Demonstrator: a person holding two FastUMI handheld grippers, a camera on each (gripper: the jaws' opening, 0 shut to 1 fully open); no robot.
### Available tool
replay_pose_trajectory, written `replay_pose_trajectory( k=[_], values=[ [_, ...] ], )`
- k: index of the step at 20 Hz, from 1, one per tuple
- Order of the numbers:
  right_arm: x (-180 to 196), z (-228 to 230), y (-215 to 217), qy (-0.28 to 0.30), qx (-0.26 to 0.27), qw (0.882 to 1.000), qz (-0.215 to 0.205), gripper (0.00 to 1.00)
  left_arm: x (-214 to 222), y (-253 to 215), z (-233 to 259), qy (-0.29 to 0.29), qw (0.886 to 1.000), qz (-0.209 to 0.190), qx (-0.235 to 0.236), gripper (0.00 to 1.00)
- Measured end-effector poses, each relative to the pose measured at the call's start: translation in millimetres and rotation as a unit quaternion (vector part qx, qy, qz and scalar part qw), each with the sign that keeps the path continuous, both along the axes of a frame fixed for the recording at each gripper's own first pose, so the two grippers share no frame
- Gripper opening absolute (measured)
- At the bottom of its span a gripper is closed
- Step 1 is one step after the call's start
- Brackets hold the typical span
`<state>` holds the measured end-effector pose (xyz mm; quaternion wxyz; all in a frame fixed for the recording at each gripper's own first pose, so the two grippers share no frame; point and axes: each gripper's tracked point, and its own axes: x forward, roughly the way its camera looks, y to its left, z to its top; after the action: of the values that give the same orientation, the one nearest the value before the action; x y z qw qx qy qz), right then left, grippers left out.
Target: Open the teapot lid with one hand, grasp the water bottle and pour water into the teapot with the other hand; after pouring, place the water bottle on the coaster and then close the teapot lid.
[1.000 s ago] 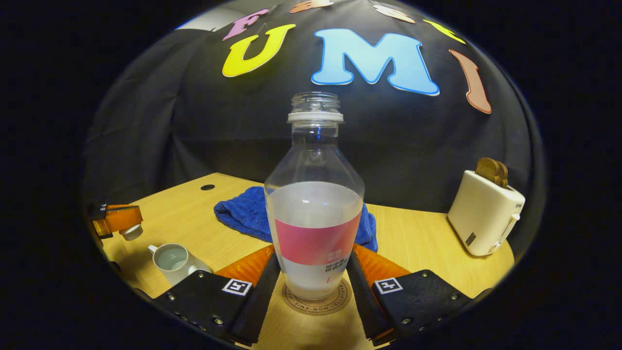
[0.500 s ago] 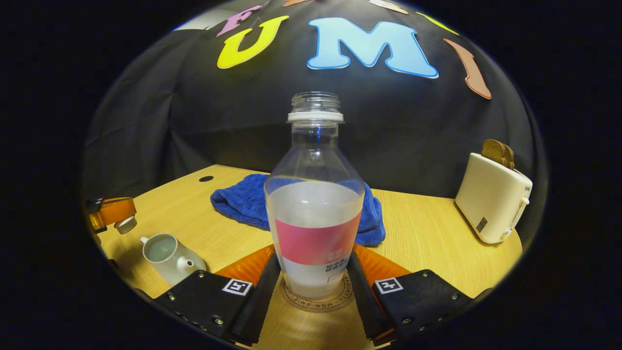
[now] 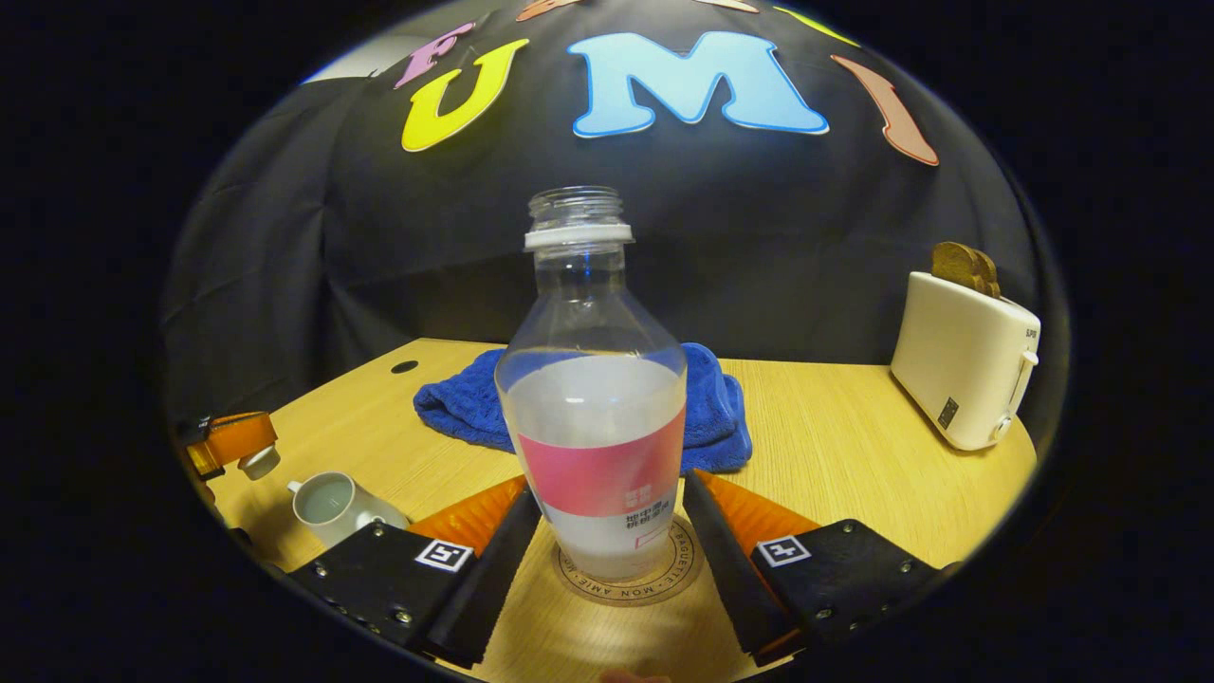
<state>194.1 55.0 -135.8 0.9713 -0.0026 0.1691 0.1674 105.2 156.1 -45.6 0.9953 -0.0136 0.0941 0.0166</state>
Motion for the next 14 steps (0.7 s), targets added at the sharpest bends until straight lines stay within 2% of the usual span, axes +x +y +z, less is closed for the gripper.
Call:
replay_pose_trajectory(
  k=[8,14],
  values=[
    [-38.9,35.3,-20.4,-0.064,-0.017,0.998,-0.018,0.93,-1.1,-0.4,3.1,-0.005,1.000,-0.002,-0.002,0.05],
    [-69.2,55.6,-21.3,-0.090,-0.002,0.996,-0.020,0.93,-0.9,-2.8,3.1,-0.008,1.000,-0.011,-0.005,0.05]
  ],
)
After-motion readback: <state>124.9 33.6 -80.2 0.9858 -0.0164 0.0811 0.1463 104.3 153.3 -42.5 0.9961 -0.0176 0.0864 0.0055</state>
